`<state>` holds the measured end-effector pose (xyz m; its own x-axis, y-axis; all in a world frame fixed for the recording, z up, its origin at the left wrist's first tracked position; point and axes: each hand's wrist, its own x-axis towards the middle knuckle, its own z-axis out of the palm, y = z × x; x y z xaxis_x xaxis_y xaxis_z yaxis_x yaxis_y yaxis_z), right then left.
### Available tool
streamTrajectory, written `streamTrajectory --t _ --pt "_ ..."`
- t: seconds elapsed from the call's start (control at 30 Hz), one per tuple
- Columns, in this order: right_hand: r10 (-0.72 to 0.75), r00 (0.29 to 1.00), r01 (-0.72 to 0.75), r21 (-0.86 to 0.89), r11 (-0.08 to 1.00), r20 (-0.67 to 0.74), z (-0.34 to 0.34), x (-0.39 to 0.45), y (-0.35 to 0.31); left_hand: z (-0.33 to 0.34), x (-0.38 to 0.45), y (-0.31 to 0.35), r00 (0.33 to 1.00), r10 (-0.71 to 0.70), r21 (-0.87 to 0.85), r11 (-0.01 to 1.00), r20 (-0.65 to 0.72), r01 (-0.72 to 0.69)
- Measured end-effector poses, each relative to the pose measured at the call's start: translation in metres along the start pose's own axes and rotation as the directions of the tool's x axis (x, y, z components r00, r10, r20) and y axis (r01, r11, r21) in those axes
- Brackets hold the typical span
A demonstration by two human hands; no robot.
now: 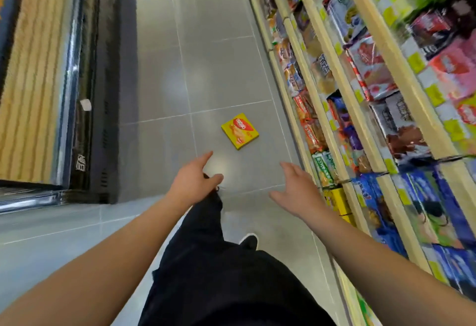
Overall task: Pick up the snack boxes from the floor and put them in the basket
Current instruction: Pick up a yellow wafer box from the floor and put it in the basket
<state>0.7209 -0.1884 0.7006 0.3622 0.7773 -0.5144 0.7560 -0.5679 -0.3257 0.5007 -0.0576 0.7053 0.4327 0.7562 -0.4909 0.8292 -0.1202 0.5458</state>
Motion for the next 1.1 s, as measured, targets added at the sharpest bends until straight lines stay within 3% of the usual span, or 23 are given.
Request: streamTrajectory --t 0.13,0.3,0.5,0.73,0.97,1.1 --pt "-0.022 0.999 0.023 -0.057 0.998 0.03 -0.033 0.091 -0.012 -0.021 0.086 0.002 0.999 -0.031 -0.036 0.999 0.014 0.031" --pt "0.053 0.997 -0.049 -0.079 0.996 0.053 -0.072 0.198 -0.031 -0.057 0.204 0.003 0.992 -0.093 -0.055 0.994 0.086 0.098" --pt "0.06 0.989 -0.047 -0.095 0.994 0.136 -0.073 0.312 -0.049 -0.067 0.317 0.003 0.978 -0.122 -0.014 0.992 0.167 0.127" --pt "0.046 0.973 -0.03 -0.071 0.997 0.227 -0.005 0.451 -0.033 -0.002 0.434 -0.035 0.957 -0.194 0.011 0.981 0.217 0.196" --pt "0.018 0.895 0.081 -0.201 0.976 0.447 0.126 0.624 0.043 0.127 0.561 -0.114 0.886 -0.37 -0.045 0.917 0.28 0.397" --pt "0.041 0.886 0.058 -0.198 0.979 0.461 0.202 0.714 0.077 0.21 0.623 -0.161 0.852 -0.448 -0.104 0.866 0.269 0.489"
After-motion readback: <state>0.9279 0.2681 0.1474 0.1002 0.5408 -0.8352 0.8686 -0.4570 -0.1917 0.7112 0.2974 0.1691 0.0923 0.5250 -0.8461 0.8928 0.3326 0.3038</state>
